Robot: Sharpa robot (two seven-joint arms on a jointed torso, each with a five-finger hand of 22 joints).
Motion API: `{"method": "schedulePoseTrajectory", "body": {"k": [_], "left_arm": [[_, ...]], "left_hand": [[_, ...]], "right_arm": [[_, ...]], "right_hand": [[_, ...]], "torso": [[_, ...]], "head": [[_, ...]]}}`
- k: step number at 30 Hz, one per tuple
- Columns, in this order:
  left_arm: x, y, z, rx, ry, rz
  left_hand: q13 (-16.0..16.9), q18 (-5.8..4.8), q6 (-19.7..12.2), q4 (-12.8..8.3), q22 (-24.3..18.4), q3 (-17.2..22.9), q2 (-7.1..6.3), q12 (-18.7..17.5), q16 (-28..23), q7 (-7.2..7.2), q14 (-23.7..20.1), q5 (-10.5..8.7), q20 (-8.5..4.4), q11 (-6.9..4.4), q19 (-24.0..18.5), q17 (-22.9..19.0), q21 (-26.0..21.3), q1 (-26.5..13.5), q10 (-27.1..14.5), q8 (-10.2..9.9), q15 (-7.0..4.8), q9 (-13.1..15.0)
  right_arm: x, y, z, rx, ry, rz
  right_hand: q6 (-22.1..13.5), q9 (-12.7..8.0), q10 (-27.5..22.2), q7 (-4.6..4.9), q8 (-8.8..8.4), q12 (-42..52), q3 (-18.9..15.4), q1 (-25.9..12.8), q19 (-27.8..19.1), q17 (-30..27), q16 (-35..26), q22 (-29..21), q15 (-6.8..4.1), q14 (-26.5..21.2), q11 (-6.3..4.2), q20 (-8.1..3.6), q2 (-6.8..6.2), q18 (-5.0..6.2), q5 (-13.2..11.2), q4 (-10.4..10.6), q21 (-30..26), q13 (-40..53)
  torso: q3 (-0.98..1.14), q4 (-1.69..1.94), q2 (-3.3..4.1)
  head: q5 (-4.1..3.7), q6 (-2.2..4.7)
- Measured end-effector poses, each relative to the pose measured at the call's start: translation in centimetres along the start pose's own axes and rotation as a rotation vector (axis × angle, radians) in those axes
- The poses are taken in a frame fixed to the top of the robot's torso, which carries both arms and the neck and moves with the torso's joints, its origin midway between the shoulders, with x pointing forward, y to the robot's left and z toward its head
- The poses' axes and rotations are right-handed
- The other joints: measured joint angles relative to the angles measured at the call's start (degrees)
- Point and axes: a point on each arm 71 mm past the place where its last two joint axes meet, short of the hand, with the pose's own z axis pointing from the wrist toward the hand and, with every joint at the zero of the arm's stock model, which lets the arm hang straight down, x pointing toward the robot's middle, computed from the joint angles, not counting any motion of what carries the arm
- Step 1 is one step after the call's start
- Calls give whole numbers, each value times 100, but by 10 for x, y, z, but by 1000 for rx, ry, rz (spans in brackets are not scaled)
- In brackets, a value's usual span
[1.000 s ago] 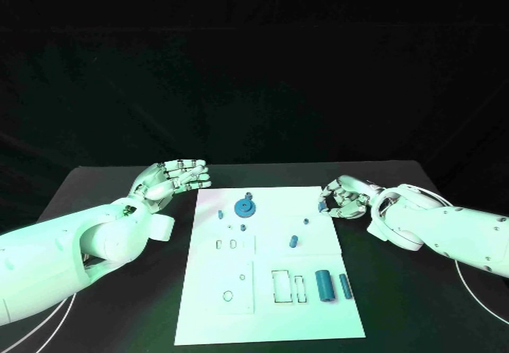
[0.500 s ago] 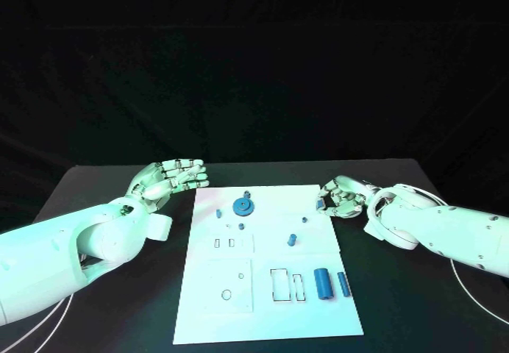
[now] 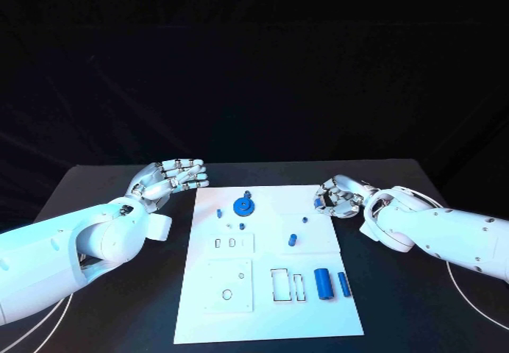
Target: Assemble the parts on the task board
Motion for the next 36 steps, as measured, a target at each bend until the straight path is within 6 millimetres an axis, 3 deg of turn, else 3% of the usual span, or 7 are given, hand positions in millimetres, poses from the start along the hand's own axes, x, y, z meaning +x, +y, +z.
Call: {"method": "schedulePoseTrajectory", "body": {"k": [4, 14, 17, 20, 26, 27, 36], "left_arm": [[-1, 0, -1, -1, -2, 1], [0, -1, -2, -3, 1, 1], [1, -1, -2, -3, 4, 0], [3, -1, -1, -3, 10, 1], [6, 0, 0, 0, 20, 9], [7, 0, 0, 0, 23, 11], [10, 0, 2, 0, 34, 19]], "left_hand": [[0, 0, 0, -16, 0, 16, 31, 0, 0, 0, 0, 0, 0, 0, 0, -7, 0, 31, 0, 0, 0, 0], [3, 0, 0, -56, -6, 56, 61, 55, 45, 0, 4, 0, 2, 0, 43, -12, 0, 61, 0, 35, -5, 11], [7, 0, 17, -71, -6, 71, 61, 95, 85, 6, 34, 0, -1, -44, 86, -21, 0, 61, 45, 77, -35, 22], [20, 0, 277, -58, -39, 84, 89, 220, 177, 28, 247, 0, -8, -138, 93, -30, 0, 22, 302, 188, -115, 58], [20, -1, 610, 32, -61, 242, 29, 248, 178, 129, 649, 0, -27, -286, 137, -54, 0, -62, 761, 245, -256, 71], [20, -1, 610, 32, -61, 254, 29, 248, 178, 129, 658, 0, -19, -295, 145, -54, 0, -62, 770, 245, -265, 71], [19, -1, 609, 32, -61, 254, -3, 248, 172, 130, 677, 0, -40, -295, 165, -67, 0, -94, 770, 245, -246, 64]], "right_arm": [[-1, 13, -3, -10, -48, 30], [-3, 69, -1, -32, -113, 97], [6, 89, 3, -33, -91, 109], [18, 107, 6, -33, -62, 114], [42, 130, 10, -29, -8, 102], [47, 135, 10, -30, 3, 97], [84, 166, 7, -68, 79, 53]], "right_hand": [[1, 0, 11, 0, 0, 3, 124, -51, 1, 0, 0, 1, -3, 0, -10, -39, 52, 0, 272, -110, 0, 35], [-1, -1, 30, -1, 0, 23, 170, -95, 1, 4, 0, 0, -21, 19, -30, -38, 123, 0, 313, -156, 0, 35], [-22, -1, 30, -22, 0, 23, 170, -128, 1, 4, 0, 0, -21, 19, -30, -38, 156, 0, 314, -156, 0, 35], [-23, -1, 50, -22, 0, 23, 166, -200, 1, 4, 0, 0, -21, 19, -10, -38, 153, 0, 299, -153, 0, 38], [-43, -1, 52, -42, 1, 48, 121, -346, 0, 3, 0, -1, -21, 19, -12, -37, 75, 0, 299, -108, 0, 78], [-43, 0, 64, -42, 72, 61, 120, -365, 0, 3, 0, -1, -21, 19, -23, -37, 70, 0, 299, -108, 0, 86], [-47, 0, 127, -39, 152, 119, 74, -457, 0, 3, 0, -2, -41, -1, -34, -37, 69, 0, 298, -62, 0, 88]], "torso": [[-1, 1, 0], [-17, 7, -16], [-31, 9, -25], [-43, 17, -41], [-63, 41, -70], [-67, 45, -74], [-60, 39, -78]], "head": [[13, -12], [51, -48], [63, -54], [86, -65], [173, -82], [186, -88], [343, -125]]}}
